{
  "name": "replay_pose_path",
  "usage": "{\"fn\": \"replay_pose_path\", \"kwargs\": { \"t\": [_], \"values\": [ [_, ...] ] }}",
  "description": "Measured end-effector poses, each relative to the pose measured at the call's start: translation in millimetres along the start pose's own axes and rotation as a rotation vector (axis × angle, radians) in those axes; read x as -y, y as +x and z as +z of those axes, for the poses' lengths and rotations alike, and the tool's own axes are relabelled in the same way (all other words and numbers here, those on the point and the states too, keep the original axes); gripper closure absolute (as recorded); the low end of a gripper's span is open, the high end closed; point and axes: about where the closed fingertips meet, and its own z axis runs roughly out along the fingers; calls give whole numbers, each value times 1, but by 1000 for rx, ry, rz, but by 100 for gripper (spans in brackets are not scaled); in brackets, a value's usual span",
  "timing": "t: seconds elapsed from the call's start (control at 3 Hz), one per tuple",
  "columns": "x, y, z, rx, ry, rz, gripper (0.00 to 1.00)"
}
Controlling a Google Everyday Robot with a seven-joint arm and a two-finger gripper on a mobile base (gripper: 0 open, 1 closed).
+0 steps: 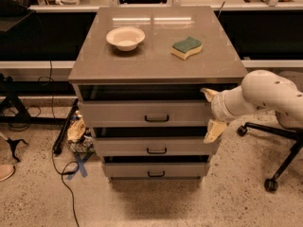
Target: Open top drawer
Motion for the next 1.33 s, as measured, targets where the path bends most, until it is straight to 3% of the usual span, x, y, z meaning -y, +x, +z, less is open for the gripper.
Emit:
{"fn": "replay_pose_path", "kwargs": {
  "t": [0.33, 0.67, 1.0, 1.33],
  "values": [
    [10, 4, 16, -70, 25, 25, 0],
    [12, 2, 32, -105, 12, 63, 0],
    [8, 6, 48, -111, -25, 104, 14],
    [3, 9, 57, -106, -61, 128, 37]
  ]
}}
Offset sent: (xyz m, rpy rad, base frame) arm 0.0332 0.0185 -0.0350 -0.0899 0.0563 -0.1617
